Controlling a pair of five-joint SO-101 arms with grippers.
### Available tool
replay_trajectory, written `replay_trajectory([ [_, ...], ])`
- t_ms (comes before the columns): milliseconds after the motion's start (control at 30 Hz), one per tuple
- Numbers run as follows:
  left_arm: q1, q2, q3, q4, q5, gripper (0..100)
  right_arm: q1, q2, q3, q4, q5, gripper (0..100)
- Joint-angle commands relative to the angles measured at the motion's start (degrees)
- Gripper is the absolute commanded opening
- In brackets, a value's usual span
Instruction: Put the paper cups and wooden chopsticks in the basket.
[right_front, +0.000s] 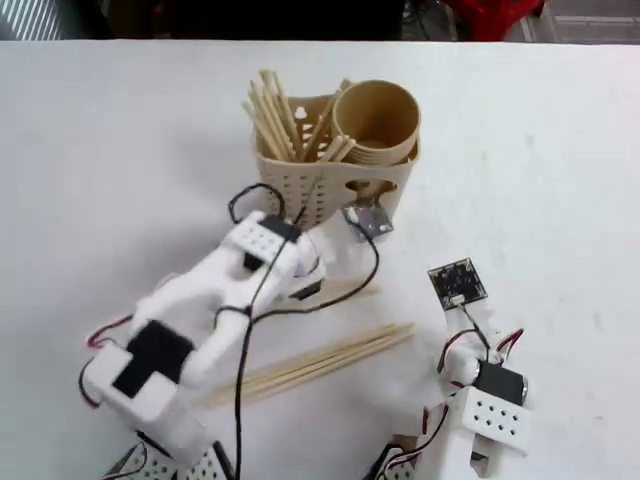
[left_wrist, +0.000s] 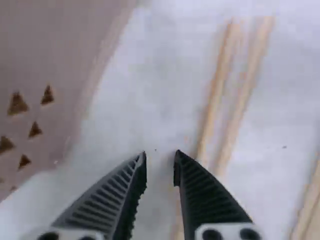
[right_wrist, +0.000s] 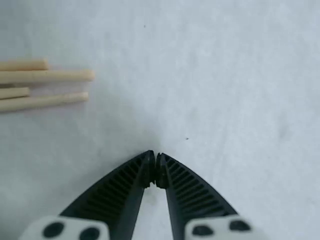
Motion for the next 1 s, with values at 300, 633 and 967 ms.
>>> replay_trajectory([
  [300, -0.1, -7.4, -3.3, 3.5, 3.9, 12, 0.2, 0.3, -1.7, -0.8, 1.0, 1.8],
  [633, 2.4, -12.3, 5.8, -0.4, 2.5, 12, 0.1, 0.3, -1.7, -0.8, 1.0, 1.8],
  [967, 0.6, -2.5, -0.7, 1.8, 2.3, 12, 0.1, 0.3, -1.7, -0.7, 0.8, 1.8],
])
